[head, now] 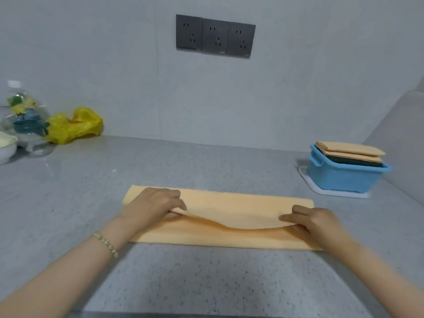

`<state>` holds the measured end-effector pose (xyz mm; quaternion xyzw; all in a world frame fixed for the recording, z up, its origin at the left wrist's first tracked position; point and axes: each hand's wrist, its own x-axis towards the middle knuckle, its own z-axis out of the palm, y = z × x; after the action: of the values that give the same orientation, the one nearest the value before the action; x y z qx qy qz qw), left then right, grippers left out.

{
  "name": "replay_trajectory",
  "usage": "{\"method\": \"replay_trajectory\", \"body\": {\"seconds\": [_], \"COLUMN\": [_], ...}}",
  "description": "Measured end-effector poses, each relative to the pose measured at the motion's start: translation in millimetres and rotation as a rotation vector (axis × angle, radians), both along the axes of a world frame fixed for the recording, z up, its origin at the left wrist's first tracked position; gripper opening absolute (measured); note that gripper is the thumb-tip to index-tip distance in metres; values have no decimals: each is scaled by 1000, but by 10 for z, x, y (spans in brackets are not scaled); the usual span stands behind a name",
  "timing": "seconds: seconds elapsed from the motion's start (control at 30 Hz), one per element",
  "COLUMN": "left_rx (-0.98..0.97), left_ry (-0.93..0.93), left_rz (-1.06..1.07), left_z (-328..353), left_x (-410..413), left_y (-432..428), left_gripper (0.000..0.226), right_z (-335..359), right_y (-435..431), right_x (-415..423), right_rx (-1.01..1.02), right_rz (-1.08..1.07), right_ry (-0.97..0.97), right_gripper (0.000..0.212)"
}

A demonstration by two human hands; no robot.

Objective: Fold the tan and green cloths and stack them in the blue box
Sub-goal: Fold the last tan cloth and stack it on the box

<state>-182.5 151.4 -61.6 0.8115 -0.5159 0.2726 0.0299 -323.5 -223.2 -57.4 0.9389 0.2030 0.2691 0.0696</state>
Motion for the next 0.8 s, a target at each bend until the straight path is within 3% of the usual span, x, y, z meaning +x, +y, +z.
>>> {"method": "replay_trajectory", "body": {"seconds": [0.13, 0.2, 0.27, 0.3, 0.5, 0.63, 0.73, 0.8], "left_rx": [-22, -26, -66, -81, -34, 7, 122, 54], "left_ry": [39, -1, 16, 24, 51, 155, 341, 455], "left_rz": [-23, -53, -54, -42, -23, 39, 176, 216], "left_z": [-115, -147, -165, -171, -235, -281, -295, -224], "left_x": [-176, -215, -270, -311, -456, -502, -472, -430], "left_y": [4, 25, 50, 65, 109, 153, 164, 111], "left_gripper": [26, 7, 57, 67, 73, 62, 66, 78], "right_z": [-86, -118, -149, -163, -250, -288, -258, -206], "right_y": [65, 65, 48, 35, 18, 39, 71, 160], "right_x": [-162, -202, -232, -242, -345, -401, -419, -345], "right_rx": [21, 54, 88, 97, 130, 153, 165, 268], "right_rz": [-18, -18, -8, -8, -41, -58, -112, -145], "right_ry": [25, 0, 1, 6, 72, 168, 233, 246], "right_gripper": [36, 35, 35, 35, 34, 22, 42, 60]}}
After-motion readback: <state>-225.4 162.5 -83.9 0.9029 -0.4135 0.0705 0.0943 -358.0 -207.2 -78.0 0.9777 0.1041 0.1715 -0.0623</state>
